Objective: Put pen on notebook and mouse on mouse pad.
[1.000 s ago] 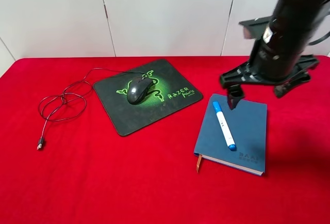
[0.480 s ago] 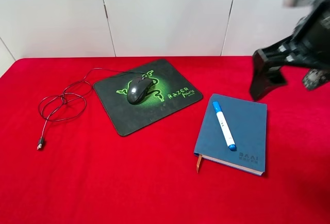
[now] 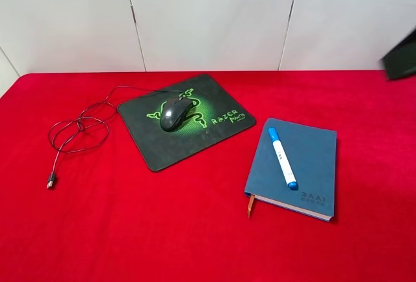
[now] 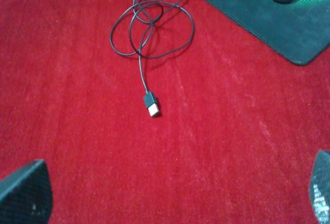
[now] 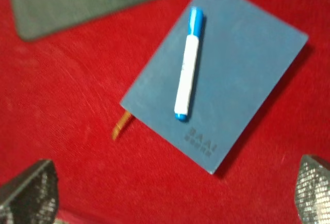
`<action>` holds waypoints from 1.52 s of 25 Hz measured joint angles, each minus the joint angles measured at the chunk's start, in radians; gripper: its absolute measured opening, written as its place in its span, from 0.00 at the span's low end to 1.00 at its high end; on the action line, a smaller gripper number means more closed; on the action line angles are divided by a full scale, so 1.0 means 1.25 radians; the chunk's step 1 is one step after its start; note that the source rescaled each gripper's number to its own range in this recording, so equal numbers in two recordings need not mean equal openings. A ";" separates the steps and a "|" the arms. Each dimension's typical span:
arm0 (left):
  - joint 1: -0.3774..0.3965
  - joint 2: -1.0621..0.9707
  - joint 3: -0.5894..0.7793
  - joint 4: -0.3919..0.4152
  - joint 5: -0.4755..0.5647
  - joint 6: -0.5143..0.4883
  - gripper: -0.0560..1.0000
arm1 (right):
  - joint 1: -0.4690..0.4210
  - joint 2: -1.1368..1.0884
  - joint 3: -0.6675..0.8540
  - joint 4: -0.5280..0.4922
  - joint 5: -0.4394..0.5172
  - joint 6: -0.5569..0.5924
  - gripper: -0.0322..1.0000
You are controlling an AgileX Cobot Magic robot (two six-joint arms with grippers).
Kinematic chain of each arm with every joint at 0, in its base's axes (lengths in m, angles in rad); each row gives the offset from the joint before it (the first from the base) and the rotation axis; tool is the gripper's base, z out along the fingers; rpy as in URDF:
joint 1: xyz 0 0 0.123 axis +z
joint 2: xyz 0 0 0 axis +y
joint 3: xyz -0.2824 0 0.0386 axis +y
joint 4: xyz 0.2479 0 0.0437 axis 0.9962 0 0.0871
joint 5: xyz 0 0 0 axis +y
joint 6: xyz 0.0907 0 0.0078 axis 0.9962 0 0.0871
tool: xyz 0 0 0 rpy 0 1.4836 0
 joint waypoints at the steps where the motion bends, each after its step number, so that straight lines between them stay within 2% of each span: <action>1: 0.000 0.000 0.000 0.000 0.000 0.000 1.00 | 0.000 -0.020 0.000 0.000 0.000 0.000 1.00; 10: 0.000 0.000 0.000 0.000 0.000 0.000 1.00 | 0.000 -0.210 0.098 -0.009 0.001 -0.003 1.00; 20: 0.000 0.000 0.000 0.000 0.000 0.000 1.00 | -0.011 -0.343 0.267 -0.089 0.003 -0.037 1.00; 28: 0.000 0.000 0.000 0.000 0.000 0.000 1.00 | -0.171 -0.494 0.374 -0.092 -0.004 -0.042 1.00; 38: 0.000 0.000 0.000 0.000 0.000 0.000 1.00 | -0.357 -0.689 0.489 -0.060 -0.141 -0.072 1.00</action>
